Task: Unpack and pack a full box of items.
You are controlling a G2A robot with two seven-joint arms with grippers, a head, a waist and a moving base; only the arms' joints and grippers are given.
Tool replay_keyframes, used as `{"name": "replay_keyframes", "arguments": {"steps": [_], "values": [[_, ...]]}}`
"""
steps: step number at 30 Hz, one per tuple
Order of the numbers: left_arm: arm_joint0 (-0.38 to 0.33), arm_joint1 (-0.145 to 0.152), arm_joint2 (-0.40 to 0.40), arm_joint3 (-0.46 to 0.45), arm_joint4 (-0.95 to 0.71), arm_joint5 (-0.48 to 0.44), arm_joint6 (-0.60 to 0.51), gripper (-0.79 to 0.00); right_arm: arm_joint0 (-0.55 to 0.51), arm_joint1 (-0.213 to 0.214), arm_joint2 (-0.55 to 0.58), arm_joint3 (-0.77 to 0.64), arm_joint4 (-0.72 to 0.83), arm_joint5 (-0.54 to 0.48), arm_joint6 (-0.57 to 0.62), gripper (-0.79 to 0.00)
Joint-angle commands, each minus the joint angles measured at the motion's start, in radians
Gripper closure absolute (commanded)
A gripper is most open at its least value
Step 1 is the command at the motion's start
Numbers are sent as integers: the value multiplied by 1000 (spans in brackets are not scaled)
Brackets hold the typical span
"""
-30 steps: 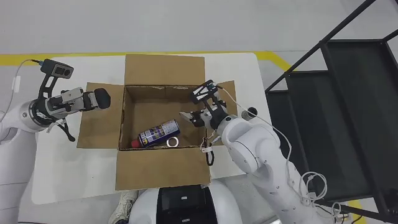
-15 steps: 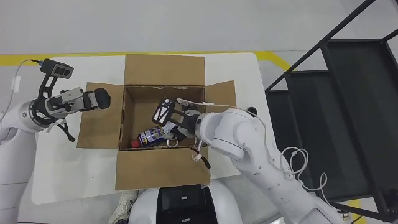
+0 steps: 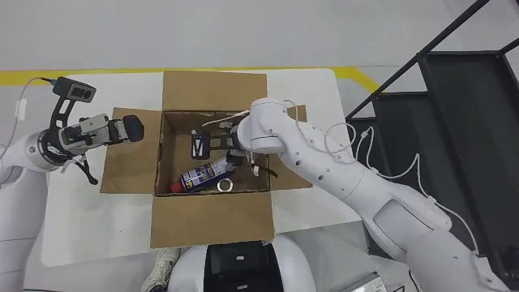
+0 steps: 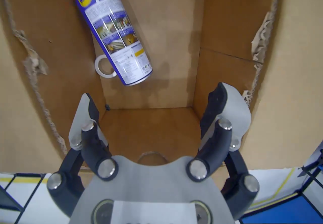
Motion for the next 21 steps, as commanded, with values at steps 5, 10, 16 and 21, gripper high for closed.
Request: {"name": "replay_keyframes", "arguments": {"steps": [5, 10, 16, 21], "values": [[0, 0, 0, 0, 0, 0, 0, -785, 67, -11, -71, 65, 44, -19, -19, -785], [0, 0, 0, 0, 0, 0, 0, -785, 67, -11, -71, 65, 44, -19, -19, -785], [0, 0, 0, 0, 0, 0, 0, -785, 67, -11, -71, 65, 44, -19, -19, -785], [0, 0, 0, 0, 0, 0, 0, -785, 69, -20, -110, 110, 30, -40, -40, -785]]}}
